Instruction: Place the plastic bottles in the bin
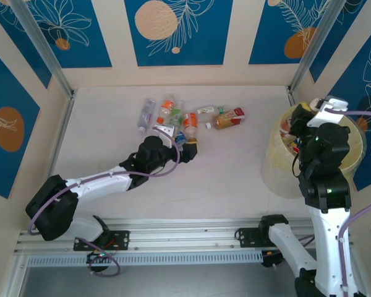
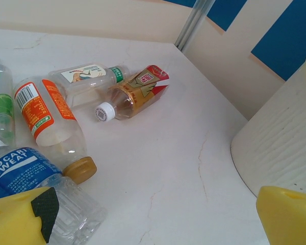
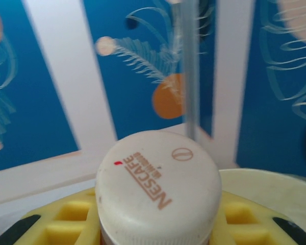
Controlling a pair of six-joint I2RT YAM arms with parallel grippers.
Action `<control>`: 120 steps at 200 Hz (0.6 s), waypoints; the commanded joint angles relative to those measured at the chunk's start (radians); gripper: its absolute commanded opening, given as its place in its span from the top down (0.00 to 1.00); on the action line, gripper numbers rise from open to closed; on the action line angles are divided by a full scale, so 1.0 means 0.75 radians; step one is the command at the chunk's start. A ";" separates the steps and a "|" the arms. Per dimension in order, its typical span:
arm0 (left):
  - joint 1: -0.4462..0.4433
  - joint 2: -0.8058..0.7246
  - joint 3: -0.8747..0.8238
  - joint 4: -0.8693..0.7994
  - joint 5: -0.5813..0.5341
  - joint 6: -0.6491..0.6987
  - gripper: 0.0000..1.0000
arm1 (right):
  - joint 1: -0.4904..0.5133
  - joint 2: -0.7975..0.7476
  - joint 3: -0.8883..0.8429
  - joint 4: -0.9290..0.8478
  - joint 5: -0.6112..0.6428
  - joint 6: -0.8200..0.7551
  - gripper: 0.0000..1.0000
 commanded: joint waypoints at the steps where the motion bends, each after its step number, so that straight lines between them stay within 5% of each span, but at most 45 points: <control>1: 0.015 0.005 0.047 0.006 0.007 -0.012 0.00 | -0.159 0.065 0.113 -0.113 0.012 -0.006 1.00; 32: 0.019 0.006 0.055 -0.010 0.011 -0.006 0.00 | -0.313 0.180 0.256 -0.368 -0.021 0.058 1.00; 120: 0.037 0.058 0.147 -0.099 0.081 -0.001 0.00 | -0.365 0.205 0.077 -0.289 0.528 -0.050 0.99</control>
